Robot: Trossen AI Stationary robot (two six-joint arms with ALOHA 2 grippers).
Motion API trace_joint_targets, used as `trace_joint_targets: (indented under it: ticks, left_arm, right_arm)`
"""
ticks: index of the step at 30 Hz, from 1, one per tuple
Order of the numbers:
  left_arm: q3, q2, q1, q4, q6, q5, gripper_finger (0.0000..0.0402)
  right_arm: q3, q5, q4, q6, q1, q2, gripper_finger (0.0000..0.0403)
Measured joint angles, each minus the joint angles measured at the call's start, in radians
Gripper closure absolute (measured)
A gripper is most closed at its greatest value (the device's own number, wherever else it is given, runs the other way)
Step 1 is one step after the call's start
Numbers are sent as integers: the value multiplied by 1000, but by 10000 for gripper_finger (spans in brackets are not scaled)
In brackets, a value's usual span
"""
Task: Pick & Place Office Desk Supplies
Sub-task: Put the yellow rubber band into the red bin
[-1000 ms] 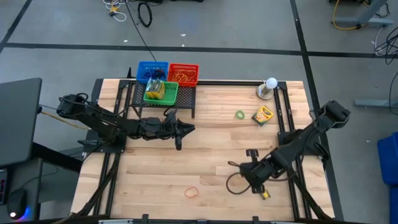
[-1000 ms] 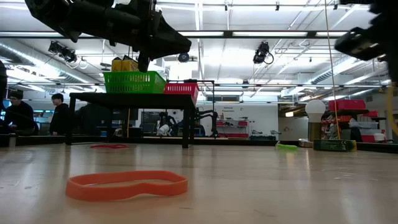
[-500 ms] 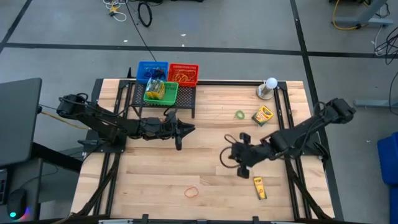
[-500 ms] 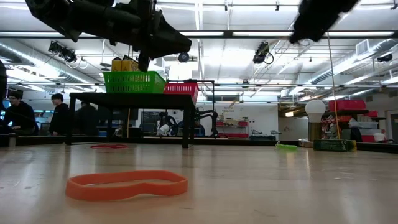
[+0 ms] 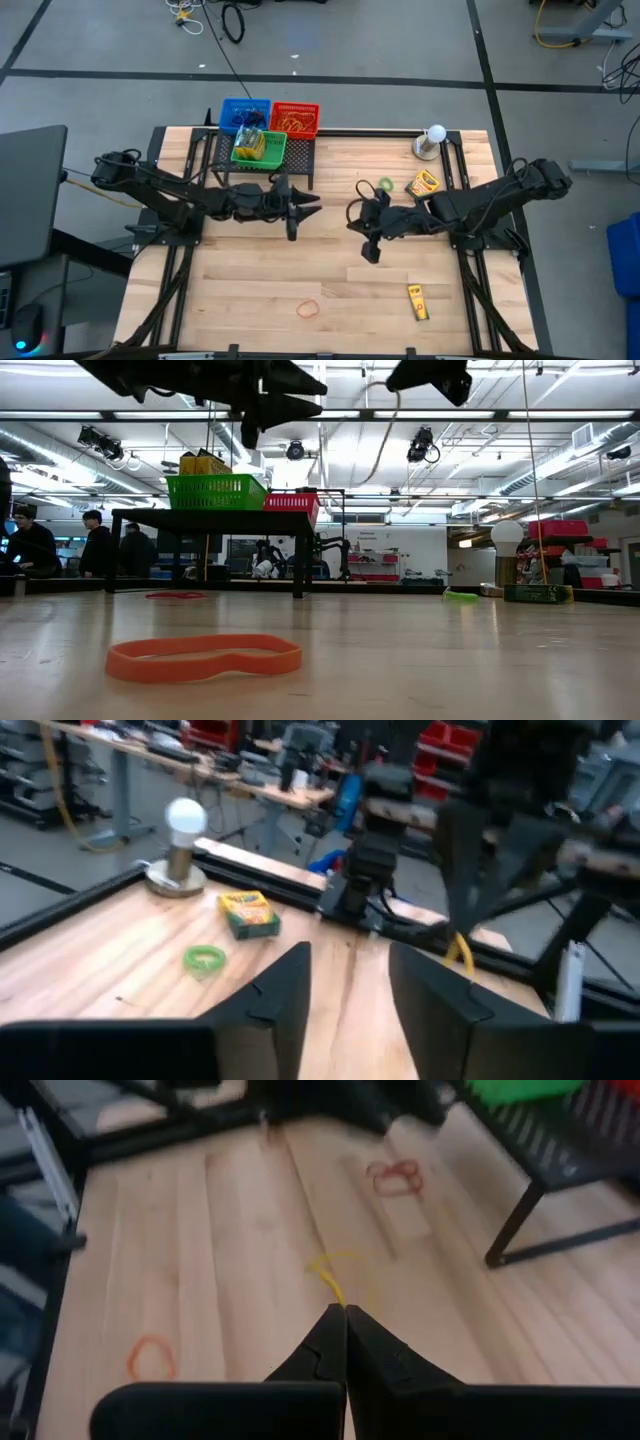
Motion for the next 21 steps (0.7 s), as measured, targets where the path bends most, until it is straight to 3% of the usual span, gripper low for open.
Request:
trace_joint_targets:
  ticks: [8, 21]
  left_arm:
    - [58, 91, 2, -13, 20, 113, 212]
    - [128, 159, 21, -20, 101, 162, 235]
  right_arm:
    - [0, 41, 131, -23, -28, 0, 403]
    - [0, 49, 151, -26, -37, 0, 403]
